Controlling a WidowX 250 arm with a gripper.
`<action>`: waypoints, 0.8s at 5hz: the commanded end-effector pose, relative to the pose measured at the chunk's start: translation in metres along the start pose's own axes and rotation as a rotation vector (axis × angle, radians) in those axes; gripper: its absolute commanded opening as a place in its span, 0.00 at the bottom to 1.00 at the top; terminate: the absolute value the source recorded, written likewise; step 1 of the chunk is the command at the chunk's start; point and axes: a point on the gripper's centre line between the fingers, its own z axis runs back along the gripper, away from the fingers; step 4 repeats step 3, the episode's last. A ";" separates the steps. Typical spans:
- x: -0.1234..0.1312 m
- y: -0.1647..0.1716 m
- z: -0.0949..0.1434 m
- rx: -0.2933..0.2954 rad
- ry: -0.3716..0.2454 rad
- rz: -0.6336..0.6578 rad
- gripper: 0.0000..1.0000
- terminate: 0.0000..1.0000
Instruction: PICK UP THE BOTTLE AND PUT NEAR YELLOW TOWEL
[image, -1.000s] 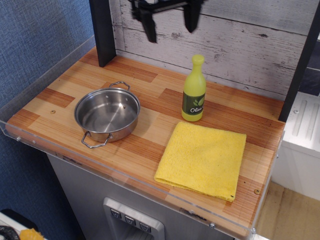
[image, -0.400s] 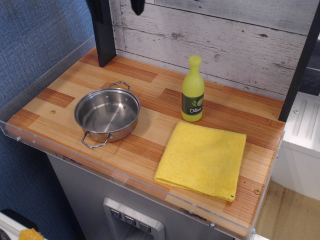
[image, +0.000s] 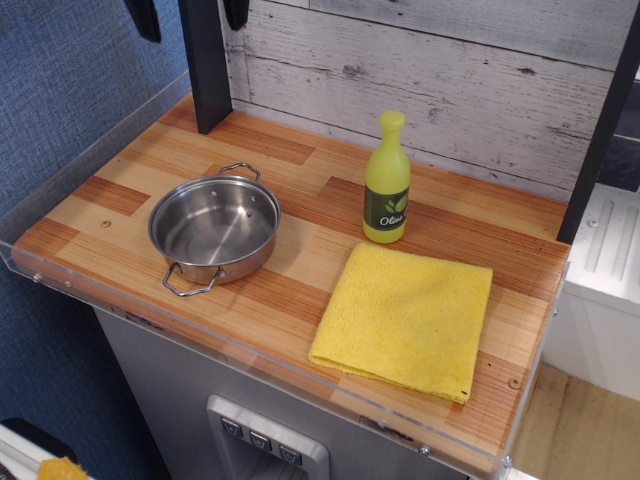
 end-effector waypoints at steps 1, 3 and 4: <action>-0.014 0.054 0.014 0.020 -0.021 -0.025 1.00 0.00; -0.021 0.076 0.009 0.049 -0.017 0.002 1.00 1.00; -0.021 0.076 0.009 0.049 -0.017 0.002 1.00 1.00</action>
